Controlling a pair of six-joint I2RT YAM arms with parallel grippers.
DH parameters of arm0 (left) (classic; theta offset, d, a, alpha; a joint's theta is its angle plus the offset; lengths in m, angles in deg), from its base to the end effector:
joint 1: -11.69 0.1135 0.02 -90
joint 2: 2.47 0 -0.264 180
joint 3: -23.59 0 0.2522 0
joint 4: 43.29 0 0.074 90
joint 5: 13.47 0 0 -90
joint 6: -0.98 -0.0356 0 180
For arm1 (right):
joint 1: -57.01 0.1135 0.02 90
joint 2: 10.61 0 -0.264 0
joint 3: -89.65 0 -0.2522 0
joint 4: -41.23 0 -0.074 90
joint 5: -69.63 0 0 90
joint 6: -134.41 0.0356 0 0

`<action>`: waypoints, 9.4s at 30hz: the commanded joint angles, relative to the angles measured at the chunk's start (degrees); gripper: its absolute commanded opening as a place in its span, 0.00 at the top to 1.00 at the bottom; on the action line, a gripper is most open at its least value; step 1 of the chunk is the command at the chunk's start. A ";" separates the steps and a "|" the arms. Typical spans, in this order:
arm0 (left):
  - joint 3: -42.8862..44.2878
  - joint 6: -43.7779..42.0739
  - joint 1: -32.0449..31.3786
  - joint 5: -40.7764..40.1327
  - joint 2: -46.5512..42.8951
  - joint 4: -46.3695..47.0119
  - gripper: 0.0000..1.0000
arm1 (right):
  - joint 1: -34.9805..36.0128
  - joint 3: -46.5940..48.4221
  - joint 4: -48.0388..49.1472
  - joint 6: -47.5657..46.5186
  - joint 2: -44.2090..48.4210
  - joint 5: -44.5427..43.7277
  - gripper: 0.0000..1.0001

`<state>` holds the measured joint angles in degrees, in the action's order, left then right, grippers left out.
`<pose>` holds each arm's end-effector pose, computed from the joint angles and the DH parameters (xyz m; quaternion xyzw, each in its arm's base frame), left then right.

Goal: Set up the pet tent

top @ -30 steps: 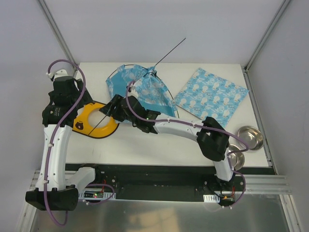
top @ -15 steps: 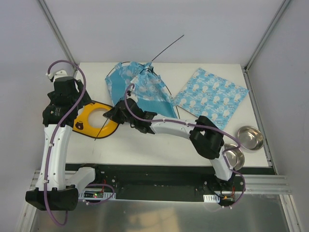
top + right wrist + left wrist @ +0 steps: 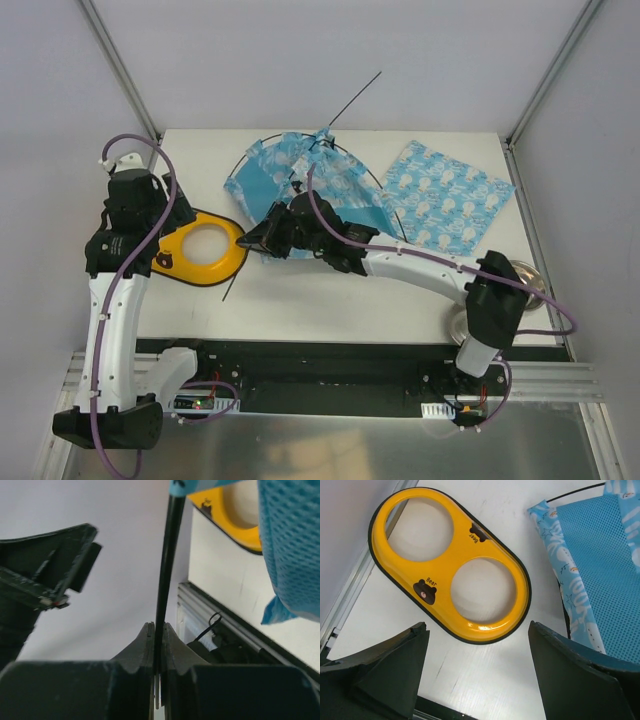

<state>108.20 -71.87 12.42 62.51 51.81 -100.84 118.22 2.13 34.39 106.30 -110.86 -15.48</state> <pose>0.1799 0.0109 0.4055 -0.1945 0.8271 0.0293 0.5265 0.2010 0.3720 0.3116 -0.0214 0.7907 0.5532 0.2613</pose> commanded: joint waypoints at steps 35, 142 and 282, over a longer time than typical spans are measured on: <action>6.76 5.09 -0.29 13.93 -6.47 -4.20 0.18 | -2.32 -14.12 5.20 30.47 23.26 23.67 1.00; -25.85 -5.02 -30.18 28.78 -7.96 47.31 1.00 | -25.52 -4.36 23.05 18.20 6.29 20.35 1.00; -16.63 7.72 -30.18 28.61 2.58 44.05 1.00 | -6.46 -20.35 18.04 -15.04 25.45 -27.99 1.00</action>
<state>85.67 -65.03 -17.85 89.15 53.25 -58.52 112.14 -16.54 51.59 93.80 -88.78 -35.85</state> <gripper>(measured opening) 0.033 0.112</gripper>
